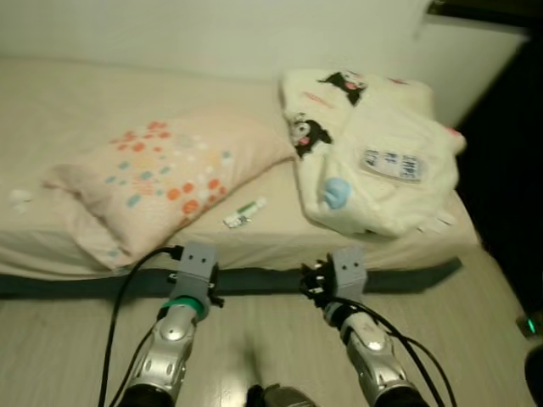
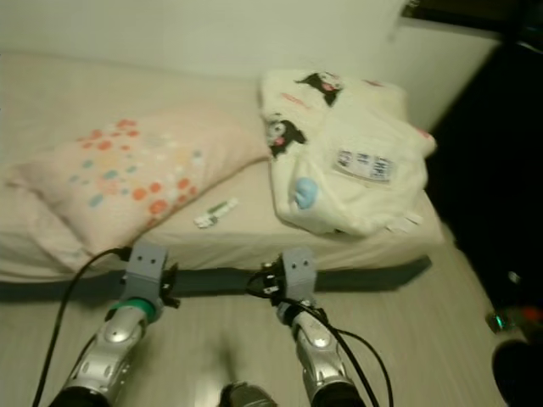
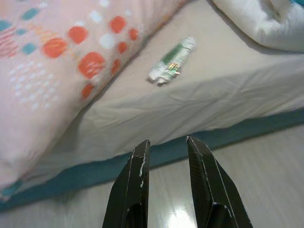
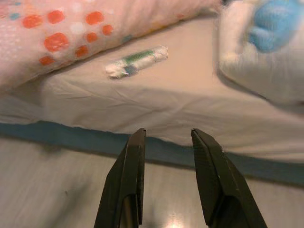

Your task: Clean up the room

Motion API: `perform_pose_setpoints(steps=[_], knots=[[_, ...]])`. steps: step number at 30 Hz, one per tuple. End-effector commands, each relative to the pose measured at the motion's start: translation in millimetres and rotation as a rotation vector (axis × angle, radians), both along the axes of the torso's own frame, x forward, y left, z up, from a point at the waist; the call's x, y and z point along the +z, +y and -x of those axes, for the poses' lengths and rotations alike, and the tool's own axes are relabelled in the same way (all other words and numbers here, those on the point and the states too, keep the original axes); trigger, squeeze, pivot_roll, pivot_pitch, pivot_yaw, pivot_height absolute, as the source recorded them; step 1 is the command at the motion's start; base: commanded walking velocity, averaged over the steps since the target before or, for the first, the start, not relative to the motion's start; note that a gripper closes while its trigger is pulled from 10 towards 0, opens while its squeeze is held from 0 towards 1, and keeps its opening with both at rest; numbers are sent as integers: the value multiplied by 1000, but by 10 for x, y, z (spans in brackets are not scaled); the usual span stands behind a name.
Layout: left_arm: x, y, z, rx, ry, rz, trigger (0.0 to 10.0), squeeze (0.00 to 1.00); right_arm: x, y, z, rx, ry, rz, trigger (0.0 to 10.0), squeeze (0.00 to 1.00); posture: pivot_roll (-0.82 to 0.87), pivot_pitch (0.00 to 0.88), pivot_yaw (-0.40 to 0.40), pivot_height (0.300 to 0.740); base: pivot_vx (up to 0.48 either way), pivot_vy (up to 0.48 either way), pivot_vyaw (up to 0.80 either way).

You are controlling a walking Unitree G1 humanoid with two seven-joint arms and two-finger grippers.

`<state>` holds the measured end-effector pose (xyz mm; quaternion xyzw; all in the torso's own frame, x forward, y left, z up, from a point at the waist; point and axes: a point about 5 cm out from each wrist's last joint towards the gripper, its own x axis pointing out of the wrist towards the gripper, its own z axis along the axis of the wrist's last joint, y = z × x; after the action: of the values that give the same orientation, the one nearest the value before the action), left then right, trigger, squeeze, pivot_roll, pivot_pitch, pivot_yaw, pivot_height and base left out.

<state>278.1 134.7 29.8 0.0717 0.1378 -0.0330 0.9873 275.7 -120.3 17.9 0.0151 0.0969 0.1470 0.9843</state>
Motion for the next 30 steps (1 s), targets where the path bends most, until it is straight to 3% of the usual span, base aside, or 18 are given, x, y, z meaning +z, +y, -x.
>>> perform_pose_setpoints(steps=[1, 22, 30], knots=[[-10, -60, 23, -22, -7, 0, 10000, 0, -7, -59, 5, -17, -1, 7, 10000, 0, -41, 34, -34, 740, 480, 0, 0], [-3, -78, 18, -27, -16, -5, 10000, 0, 0, -60, 1, -12, -5, 16, 10000, 0, -40, 35, -36, 740, 480, 0, 0], [-30, -57, 44, -28, 2, -8, 10000, 0, -4, -52, 5, -5, -3, 16, 10000, 0, -41, 34, -34, 740, 79, 0, 0]])
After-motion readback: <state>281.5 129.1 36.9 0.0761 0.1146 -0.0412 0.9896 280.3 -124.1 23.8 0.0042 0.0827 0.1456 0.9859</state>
